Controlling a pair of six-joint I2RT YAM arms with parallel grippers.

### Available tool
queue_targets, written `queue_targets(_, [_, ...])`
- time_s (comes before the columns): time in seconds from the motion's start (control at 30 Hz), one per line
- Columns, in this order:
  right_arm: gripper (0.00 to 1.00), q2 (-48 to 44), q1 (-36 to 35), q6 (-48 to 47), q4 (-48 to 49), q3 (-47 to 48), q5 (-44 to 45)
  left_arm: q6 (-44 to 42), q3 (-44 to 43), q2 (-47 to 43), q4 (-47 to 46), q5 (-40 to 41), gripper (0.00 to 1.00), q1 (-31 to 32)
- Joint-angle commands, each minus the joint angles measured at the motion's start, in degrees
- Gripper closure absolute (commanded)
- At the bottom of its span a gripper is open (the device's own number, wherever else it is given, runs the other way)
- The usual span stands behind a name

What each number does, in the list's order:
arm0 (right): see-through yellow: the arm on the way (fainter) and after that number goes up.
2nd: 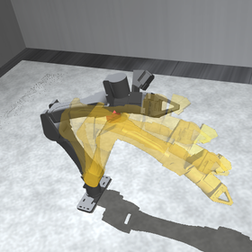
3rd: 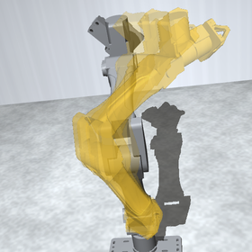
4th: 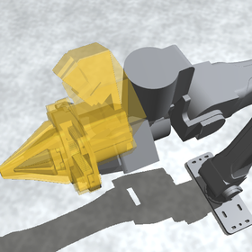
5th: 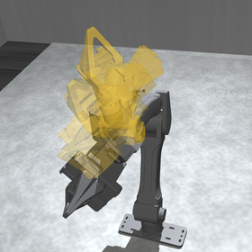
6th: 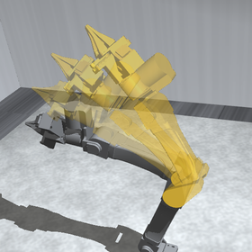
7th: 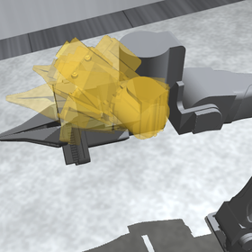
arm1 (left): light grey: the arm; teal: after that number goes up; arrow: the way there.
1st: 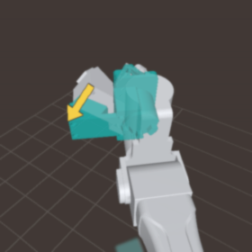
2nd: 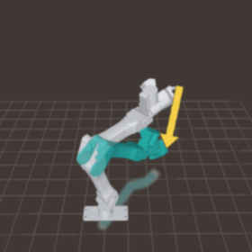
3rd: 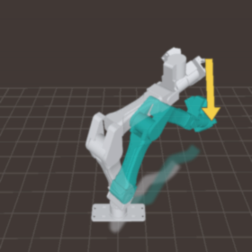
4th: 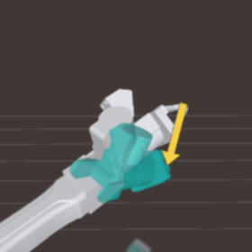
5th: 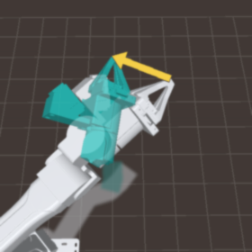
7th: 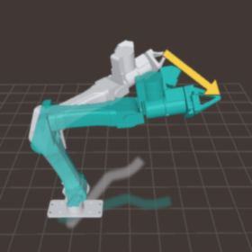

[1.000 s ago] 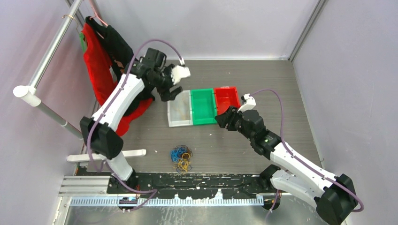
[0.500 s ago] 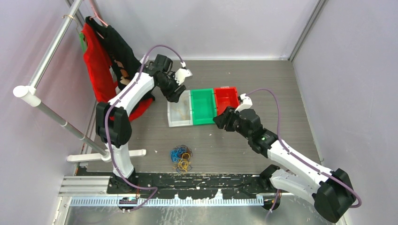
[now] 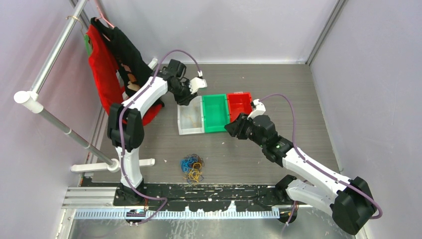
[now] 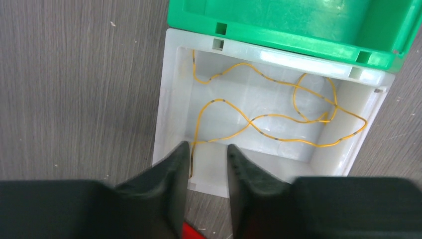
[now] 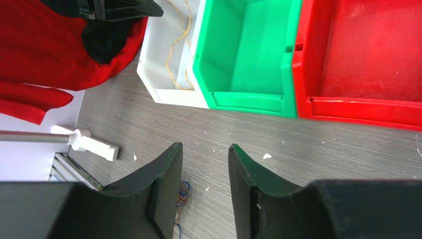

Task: Untangle the cables
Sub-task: Place the cable in the bin.

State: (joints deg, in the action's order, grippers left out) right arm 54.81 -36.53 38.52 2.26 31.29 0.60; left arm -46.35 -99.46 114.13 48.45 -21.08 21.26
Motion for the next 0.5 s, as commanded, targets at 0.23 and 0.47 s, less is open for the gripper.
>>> queue_targets(0.23, [0.58,0.26,0.26,1.23,3.49,0.69,-1.39,-5.95,2.88,-3.5,-4.86,-1.38,0.98,0.34])
queue_targets(0.47, [0.59,-0.18,0.23,1.3,2.63,0.65,-1.13,-5.75,4.52,-4.37,-3.46,-2.8,1.0,0.71])
